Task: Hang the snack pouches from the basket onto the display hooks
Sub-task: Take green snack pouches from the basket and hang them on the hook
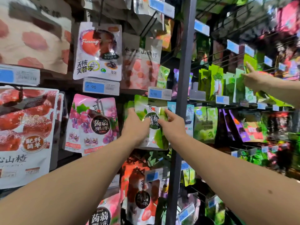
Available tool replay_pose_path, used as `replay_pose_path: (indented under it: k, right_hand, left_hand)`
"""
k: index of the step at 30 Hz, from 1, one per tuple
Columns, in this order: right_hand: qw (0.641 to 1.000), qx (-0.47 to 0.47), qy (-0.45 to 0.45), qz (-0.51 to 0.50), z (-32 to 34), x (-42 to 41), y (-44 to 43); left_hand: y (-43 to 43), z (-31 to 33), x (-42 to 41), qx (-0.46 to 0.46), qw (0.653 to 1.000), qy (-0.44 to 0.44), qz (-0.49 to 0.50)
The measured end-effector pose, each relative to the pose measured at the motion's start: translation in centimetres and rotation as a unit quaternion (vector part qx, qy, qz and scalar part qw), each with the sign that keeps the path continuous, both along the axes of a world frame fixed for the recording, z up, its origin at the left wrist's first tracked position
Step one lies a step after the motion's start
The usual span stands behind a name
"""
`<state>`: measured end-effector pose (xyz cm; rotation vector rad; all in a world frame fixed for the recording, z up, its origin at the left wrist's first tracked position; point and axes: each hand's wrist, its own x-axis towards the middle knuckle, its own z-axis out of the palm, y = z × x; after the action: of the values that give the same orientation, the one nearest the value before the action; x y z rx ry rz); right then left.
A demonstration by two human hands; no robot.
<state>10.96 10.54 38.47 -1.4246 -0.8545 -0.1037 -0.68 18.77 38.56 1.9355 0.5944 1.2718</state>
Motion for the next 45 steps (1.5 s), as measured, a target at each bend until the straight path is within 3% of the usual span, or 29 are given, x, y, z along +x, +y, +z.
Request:
replay_pose_path:
  k: [6,21,27,34,45]
  right_hand:
    - [0.998,0.021,0.052,0.003,0.6,0.8,0.4]
    - [0.999,0.027,0.022,-0.011,0.2,1.8,0.7]
    - [0.996,-0.056,-0.061,-0.021,-1.1,1.6,0.7]
    - [0.979,-0.166,-0.122,0.007,-5.0,2.1,2.6]
    - [0.962,-0.241,-0.111,-0.067,-4.7,4.2,8.7]
  left_hand:
    - [0.3,1.1,0.6,0.014,1.000,-0.007,-0.012]
    - [0.5,-0.1,2.2,0.001,0.999,-0.050,-0.009]
    - [0.6,-1.2,2.2,0.013,0.999,0.020,0.047]
    - [1.7,-5.8,1.7,0.200,0.974,0.075,0.070]
    - [6.4,-6.7,6.3,0.142,0.968,0.132,0.157]
